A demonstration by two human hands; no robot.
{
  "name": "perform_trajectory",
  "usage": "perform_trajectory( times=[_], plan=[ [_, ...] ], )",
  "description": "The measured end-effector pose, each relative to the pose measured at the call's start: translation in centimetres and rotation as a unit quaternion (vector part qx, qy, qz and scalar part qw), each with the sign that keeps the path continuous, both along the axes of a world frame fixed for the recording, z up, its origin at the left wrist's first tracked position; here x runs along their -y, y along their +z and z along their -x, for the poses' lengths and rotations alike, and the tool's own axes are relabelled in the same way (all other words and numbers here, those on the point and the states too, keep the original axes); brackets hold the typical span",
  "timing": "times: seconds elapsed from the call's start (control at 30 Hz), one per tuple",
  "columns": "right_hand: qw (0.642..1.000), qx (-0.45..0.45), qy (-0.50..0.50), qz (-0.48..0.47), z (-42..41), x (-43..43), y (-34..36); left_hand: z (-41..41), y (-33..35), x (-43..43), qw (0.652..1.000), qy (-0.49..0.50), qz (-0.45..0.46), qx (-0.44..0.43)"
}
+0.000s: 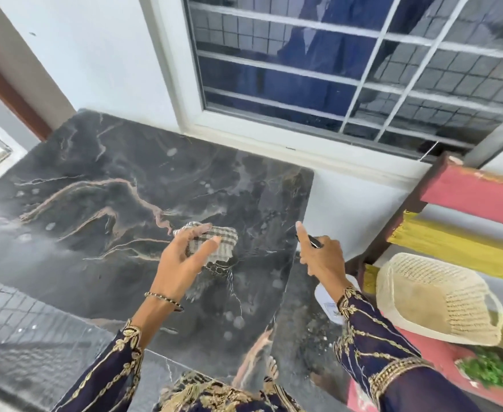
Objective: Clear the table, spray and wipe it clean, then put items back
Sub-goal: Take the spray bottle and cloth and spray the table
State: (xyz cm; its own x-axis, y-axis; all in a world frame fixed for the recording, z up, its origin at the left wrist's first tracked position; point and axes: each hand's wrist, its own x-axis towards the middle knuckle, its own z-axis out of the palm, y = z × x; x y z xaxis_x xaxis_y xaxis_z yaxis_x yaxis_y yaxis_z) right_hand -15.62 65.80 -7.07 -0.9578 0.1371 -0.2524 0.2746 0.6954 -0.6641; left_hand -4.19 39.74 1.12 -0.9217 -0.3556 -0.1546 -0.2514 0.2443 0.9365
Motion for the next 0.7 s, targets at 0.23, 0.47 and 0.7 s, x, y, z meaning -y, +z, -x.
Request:
perform_trajectory(
  times=[0.23,0.47,0.7],
  plan=[
    [0.996,-0.045,0.009,-0.073,5.9,0.1,-0.8,1.0,0.0,0.1,0.999,0.035,0.005,0.006],
    [0.997,-0.038,-0.037,-0.063,10.9,0.1,-1.1,3.1,-0.5,-0.3,0.999,0.044,0.006,-0.001],
    [0.994,-0.022,-0.102,0.016,15.4,-0.1,-0.8,5.6,-0.8,-1.2,0.999,0.042,0.020,0.013]
  ],
)
